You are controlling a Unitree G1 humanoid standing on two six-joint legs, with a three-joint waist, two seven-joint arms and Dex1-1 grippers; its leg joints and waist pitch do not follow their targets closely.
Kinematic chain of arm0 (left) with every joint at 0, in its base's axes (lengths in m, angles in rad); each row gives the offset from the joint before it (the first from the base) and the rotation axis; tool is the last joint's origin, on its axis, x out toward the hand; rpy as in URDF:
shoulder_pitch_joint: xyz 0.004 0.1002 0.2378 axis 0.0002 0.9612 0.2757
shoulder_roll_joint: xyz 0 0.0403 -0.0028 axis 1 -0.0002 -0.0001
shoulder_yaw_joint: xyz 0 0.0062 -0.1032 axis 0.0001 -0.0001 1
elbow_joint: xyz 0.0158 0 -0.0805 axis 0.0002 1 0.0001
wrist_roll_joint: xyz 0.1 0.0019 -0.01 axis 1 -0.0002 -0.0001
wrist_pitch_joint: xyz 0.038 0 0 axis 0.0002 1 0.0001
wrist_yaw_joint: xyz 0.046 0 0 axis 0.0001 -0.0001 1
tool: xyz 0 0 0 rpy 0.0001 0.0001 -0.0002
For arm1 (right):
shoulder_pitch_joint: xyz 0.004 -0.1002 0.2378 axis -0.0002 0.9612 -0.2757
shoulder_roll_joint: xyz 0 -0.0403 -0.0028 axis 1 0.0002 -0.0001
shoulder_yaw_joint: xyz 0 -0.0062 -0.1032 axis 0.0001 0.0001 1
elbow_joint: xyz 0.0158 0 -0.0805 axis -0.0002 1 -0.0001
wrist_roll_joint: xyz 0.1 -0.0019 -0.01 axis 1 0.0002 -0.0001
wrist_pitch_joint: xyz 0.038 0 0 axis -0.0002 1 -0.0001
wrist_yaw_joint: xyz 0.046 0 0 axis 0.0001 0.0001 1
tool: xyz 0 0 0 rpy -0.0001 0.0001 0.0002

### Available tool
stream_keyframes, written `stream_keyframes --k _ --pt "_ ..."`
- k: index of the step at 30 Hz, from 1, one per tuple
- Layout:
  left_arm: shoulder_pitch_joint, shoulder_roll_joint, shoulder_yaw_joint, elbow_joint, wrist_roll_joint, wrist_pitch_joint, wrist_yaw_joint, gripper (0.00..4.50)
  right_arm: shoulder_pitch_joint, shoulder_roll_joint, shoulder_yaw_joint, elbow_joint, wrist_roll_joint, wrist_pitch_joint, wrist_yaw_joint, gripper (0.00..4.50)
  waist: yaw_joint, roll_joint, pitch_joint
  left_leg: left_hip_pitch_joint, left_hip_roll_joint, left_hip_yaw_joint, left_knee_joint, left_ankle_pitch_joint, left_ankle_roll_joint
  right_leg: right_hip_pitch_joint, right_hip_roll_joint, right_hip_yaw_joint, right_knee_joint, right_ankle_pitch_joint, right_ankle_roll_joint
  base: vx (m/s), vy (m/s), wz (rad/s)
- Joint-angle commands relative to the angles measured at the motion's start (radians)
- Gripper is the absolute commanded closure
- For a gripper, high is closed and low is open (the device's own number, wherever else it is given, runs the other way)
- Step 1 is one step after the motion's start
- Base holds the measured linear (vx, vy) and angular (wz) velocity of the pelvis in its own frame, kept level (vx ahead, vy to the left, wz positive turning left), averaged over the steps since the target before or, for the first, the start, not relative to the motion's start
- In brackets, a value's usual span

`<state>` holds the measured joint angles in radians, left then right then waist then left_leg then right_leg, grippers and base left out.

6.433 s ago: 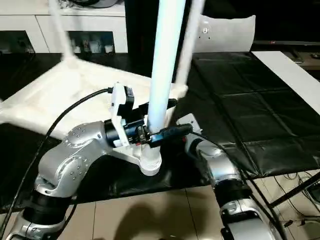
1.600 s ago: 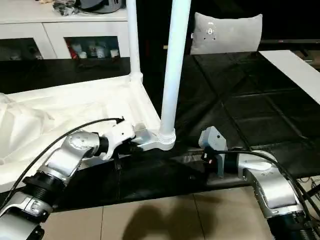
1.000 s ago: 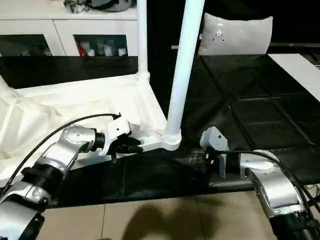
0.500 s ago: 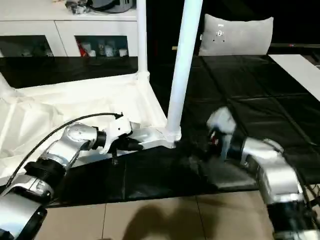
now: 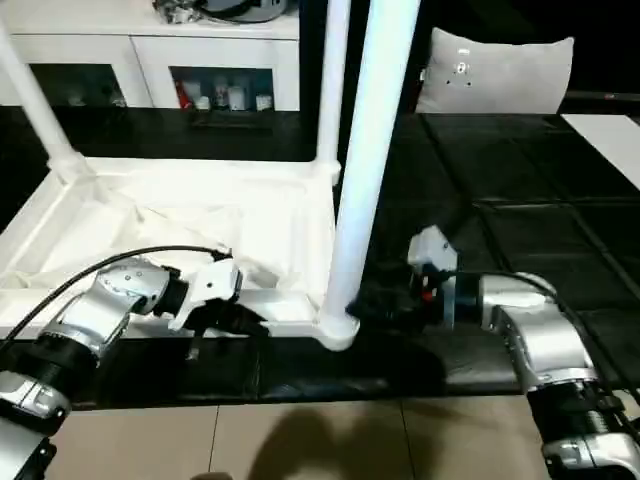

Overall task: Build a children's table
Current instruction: Rotate leg to tighten

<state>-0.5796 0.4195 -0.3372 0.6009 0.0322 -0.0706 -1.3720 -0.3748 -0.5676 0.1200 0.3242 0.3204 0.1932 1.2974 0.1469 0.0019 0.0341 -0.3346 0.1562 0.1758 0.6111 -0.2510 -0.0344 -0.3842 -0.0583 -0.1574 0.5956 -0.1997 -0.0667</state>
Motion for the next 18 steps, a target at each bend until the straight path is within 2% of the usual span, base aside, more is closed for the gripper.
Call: stream_keyframes --k 1,4,7,8,13,18 --pt "0.002 -0.007 -0.032 -0.045 0.000 -0.008 -0.039 4.50 -0.028 0.003 0.015 0.016 -0.002 -0.003 0.030 1.28 -0.001 -0.004 -0.055 -0.009 0.101 -0.037 -0.066 0.015 0.103 0.061 -0.137 0.091 -0.073 -0.195 -0.084 0.000 0.000 0.00" --pt "0.007 -0.006 -0.034 -0.053 0.001 -0.003 -0.040 4.50 -0.041 0.011 0.027 0.042 -0.007 -0.005 0.049 1.68 -0.002 -0.004 -0.057 -0.006 0.105 -0.039 -0.065 0.027 0.102 0.059 -0.136 0.091 -0.068 -0.176 -0.086 0.000 0.000 0.00" --pt "0.012 -0.002 -0.041 -0.063 -0.004 0.005 -0.041 4.50 -0.059 0.023 0.036 0.076 -0.009 -0.008 0.066 1.77 -0.001 -0.002 -0.060 -0.008 0.107 -0.040 -0.063 0.049 0.109 0.060 -0.137 0.092 -0.059 -0.117 -0.105 0.000 0.000 0.00" --pt "0.013 -0.002 -0.041 -0.063 -0.004 0.007 -0.042 4.50 -0.062 0.025 0.037 0.081 -0.009 -0.007 0.069 2.04 -0.001 -0.003 -0.060 -0.009 0.106 -0.040 -0.062 0.054 0.113 0.060 -0.136 0.091 -0.059 -0.109 -0.106 0.000 0.000 0.00" --pt "0.016 -0.001 -0.039 -0.062 -0.003 0.013 -0.041 4.50 -0.075 0.036 0.044 0.107 -0.010 -0.007 0.088 2.45 -0.002 -0.002 -0.058 -0.008 0.105 -0.039 -0.064 0.033 0.105 0.060 -0.136 0.090 -0.066 -0.155 -0.097 0.000 0.000 0.00" --pt "0.019 -0.010 -0.029 -0.067 -0.013 0.041 -0.026 4.50 -0.080 0.052 0.052 0.123 -0.006 -0.005 0.105 2.55 -0.004 -0.002 -0.058 -0.008 0.103 -0.038 -0.064 0.027 0.099 0.061 -0.136 0.091 -0.068 -0.166 -0.093 0.000 0.000 0.00"
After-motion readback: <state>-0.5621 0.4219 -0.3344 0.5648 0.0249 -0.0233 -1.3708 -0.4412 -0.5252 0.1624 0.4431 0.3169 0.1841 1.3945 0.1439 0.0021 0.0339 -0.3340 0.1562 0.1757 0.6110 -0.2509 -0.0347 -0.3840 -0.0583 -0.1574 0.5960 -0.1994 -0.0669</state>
